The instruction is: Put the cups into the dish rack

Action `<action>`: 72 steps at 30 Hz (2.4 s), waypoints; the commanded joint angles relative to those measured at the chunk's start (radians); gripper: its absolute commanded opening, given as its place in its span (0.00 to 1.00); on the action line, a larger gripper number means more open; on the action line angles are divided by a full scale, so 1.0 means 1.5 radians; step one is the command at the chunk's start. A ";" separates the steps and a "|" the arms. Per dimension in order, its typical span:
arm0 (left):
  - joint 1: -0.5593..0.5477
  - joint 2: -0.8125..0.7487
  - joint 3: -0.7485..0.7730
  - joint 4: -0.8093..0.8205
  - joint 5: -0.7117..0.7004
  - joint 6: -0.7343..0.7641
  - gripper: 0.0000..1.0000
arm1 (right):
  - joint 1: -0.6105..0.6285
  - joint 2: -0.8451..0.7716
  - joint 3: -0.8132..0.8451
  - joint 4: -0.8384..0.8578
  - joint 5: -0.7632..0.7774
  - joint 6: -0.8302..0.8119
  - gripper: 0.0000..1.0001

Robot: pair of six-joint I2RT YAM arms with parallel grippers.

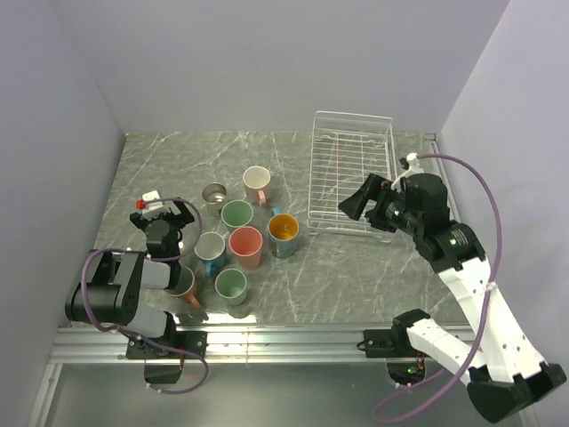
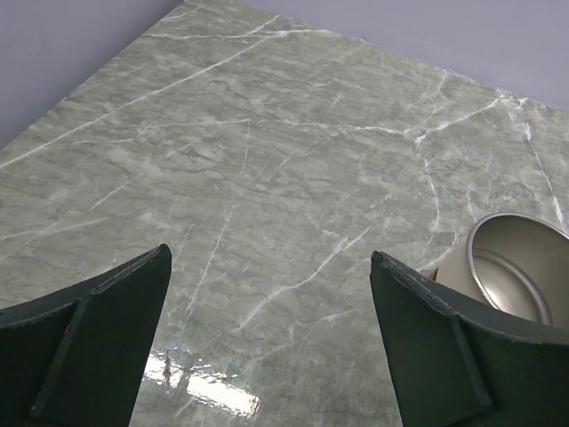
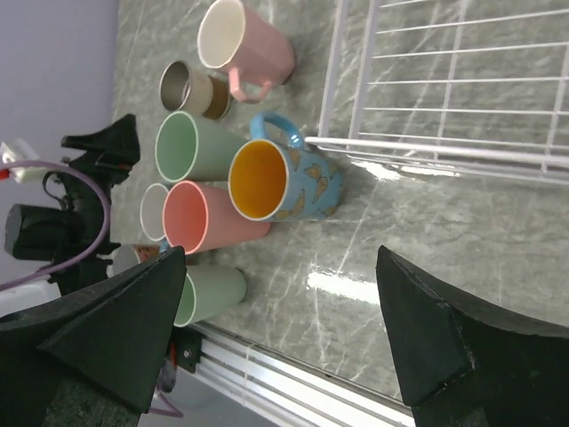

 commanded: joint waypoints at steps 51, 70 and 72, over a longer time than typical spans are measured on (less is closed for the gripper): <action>-0.023 -0.385 0.408 -0.717 -0.002 -0.123 0.99 | 0.249 0.647 0.270 -0.086 0.123 0.076 0.31; -0.051 -0.294 0.633 -0.860 0.099 -0.110 0.99 | 0.286 0.516 0.325 -0.176 0.191 0.060 0.00; -0.052 -0.276 0.681 -0.888 0.126 -0.100 0.99 | 0.285 0.491 0.343 -0.199 0.199 0.058 0.00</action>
